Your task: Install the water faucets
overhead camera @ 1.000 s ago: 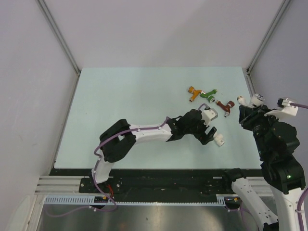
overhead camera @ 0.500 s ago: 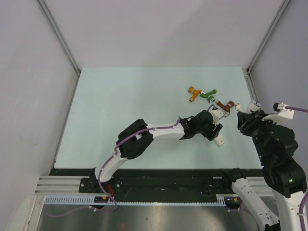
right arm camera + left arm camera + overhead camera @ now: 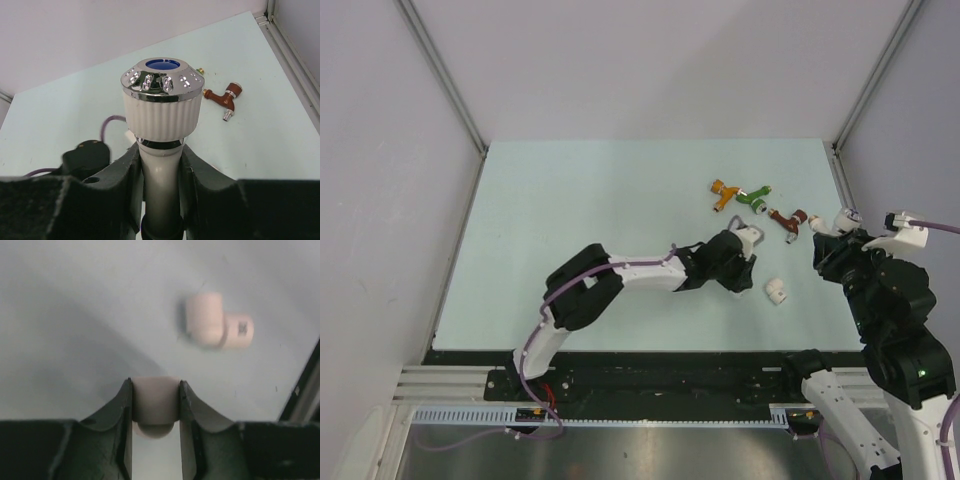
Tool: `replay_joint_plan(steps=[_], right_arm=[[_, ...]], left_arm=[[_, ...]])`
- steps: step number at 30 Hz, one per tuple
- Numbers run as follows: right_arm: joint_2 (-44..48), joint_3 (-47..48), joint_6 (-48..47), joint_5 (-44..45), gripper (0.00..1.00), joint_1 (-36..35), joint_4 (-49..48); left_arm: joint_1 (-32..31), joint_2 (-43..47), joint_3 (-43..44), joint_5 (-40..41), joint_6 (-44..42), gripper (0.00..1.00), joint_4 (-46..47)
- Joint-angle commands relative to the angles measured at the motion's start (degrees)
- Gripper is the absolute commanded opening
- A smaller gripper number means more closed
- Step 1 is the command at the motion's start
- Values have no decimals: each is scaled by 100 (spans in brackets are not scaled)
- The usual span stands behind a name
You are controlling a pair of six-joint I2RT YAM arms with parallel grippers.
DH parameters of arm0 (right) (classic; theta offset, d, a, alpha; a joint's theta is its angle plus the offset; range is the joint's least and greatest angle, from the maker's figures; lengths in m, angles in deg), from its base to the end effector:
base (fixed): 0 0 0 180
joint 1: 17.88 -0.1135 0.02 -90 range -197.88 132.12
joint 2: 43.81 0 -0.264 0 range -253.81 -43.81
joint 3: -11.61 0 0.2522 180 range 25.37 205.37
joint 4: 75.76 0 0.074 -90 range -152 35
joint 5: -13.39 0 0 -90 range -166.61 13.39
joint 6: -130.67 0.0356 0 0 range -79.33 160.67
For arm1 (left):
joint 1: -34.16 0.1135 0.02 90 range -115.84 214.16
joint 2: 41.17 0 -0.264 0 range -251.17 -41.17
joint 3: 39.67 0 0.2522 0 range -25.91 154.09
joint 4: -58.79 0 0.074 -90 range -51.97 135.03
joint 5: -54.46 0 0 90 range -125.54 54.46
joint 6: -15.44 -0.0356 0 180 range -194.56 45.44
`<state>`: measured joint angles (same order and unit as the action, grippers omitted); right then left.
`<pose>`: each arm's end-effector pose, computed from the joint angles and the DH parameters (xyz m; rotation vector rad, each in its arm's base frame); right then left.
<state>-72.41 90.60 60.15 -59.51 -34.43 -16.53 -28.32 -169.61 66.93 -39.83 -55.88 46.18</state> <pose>0.0564 0.0058 0.4176 0.2636 1.7023 0.2083 0.2326 -0.4522 0.1645 0.9039 2.1264 -0.8572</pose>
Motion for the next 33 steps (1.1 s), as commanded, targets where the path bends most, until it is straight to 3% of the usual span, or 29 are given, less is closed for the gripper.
replay_joint_plan(steps=[1, 2, 3, 8, 15, 23, 26, 33], right_arm=[[-75, -63, -33, 4, 0, -32, -337], [-102, -81, -33, -14, 0, -32, -390], [-119, -107, -24, -66, 0, -32, -408], [-260, -265, 38, -277, 0, -67, -618], [-480, -406, 73, -585, 0, -164, -891], [-638, -459, 20, -752, 0, -225, -953], [-621, -511, 20, -770, 0, -225, -970], [-577, -547, -24, -726, 0, -225, -970]], left_arm=[[980, 1598, -1738, -606, 1557, 0, 1226], [1148, 1838, -2534, -669, 2047, 0, 1561], [1315, 2267, -2890, -713, 2270, 0, 2112], [2256, 3333, -4657, -538, 3105, 4, 2961], [3056, 4028, -5881, -274, 3906, 8, 3409], [3321, 4011, -6637, -54, 4925, 10, 3761], [3461, 3967, -6892, -54, 5224, 16, 3831], [3549, 4440, -7385, 227, 5480, 52, 3586]])
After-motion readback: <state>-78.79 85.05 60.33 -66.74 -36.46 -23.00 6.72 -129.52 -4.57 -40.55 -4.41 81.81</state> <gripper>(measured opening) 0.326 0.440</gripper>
